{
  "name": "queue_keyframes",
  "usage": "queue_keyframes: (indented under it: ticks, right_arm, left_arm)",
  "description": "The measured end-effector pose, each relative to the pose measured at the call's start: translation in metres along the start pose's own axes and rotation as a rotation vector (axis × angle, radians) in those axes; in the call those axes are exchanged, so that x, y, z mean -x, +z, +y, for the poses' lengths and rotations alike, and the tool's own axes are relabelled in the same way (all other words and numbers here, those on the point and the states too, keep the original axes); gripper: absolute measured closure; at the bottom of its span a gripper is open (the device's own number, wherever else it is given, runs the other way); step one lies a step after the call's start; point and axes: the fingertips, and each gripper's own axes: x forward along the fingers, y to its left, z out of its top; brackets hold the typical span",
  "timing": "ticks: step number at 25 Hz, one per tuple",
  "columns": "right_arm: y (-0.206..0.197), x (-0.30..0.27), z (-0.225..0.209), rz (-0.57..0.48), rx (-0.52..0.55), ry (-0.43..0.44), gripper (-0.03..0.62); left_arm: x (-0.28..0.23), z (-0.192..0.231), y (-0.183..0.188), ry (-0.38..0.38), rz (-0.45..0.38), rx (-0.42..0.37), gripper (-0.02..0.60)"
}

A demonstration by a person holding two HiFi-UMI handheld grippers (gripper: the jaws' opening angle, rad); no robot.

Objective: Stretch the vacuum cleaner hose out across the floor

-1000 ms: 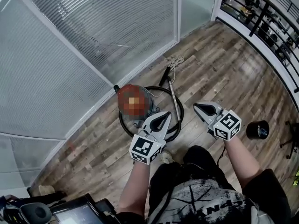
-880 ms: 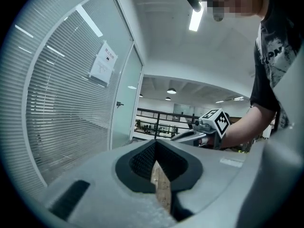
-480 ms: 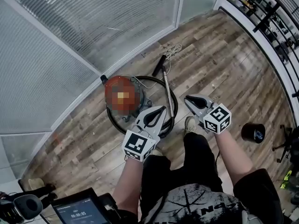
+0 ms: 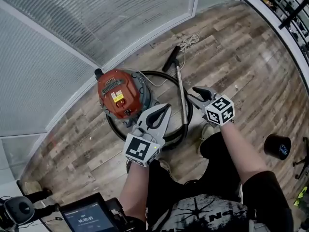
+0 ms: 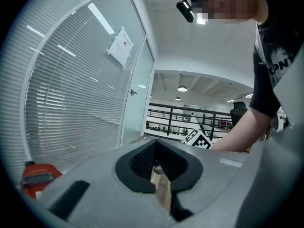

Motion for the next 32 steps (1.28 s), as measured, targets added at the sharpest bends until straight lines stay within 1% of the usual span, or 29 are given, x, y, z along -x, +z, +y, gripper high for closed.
queue_keyframes:
  ticks: [3, 6, 8, 11, 14, 17, 19, 21, 24, 26, 29, 32]
  right_arm:
    - [-0.069, -0.052, -0.039, 0.045, -0.057, -0.028, 0.414]
    - [-0.139, -0.095, -0.065, 0.127, -0.12, -0.035, 0.399]
    - [-0.179, -0.112, -0.082, 0.172, -0.181, -0.045, 0.399]
    - [-0.219, -0.124, -0.101, 0.227, -0.23, -0.073, 0.398]
    - [-0.244, -0.133, -0.115, 0.267, -0.246, -0.102, 0.398]
    - [-0.279, -0.148, -0.118, 0.32, -0.335, -0.114, 0.392]
    - [-0.302, -0.157, -0.118, 0.355, -0.384, -0.106, 0.384]
    - [-0.322, -0.167, -0.119, 0.389, -0.409, -0.109, 0.372]
    - [-0.35, -0.186, -0.128, 0.427, -0.462, -0.131, 0.351]
    - [-0.365, -0.198, -0.137, 0.444, -0.515, -0.15, 0.338]
    - [-0.385, -0.213, -0.149, 0.457, -0.587, -0.159, 0.333]
    - [-0.399, -0.229, -0.155, 0.452, -0.645, -0.129, 0.333]
  left_arm:
    - [-0.018, 0.01, -0.055, -0.004, -0.01, -0.009, 0.581]
    - [-0.034, 0.017, -0.101, -0.015, -0.026, -0.017, 0.581]
    - [-0.043, 0.021, -0.131, -0.028, 0.006, -0.018, 0.581]
    - [-0.054, 0.021, -0.165, -0.047, 0.071, -0.011, 0.581]
    - [-0.063, 0.018, -0.185, -0.064, 0.11, -0.016, 0.581]
    - [-0.068, 0.018, -0.202, -0.075, 0.134, -0.022, 0.581]
    - [-0.071, 0.019, -0.211, -0.081, 0.14, -0.017, 0.581]
    - [-0.075, 0.021, -0.218, -0.09, 0.137, -0.027, 0.581]
    - [-0.077, 0.022, -0.226, -0.11, 0.133, -0.037, 0.581]
    - [-0.078, 0.021, -0.232, -0.124, 0.134, -0.064, 0.581]
    - [-0.078, 0.024, -0.246, -0.123, 0.157, -0.05, 0.581]
    - [-0.078, 0.028, -0.258, -0.111, 0.179, -0.038, 0.581]
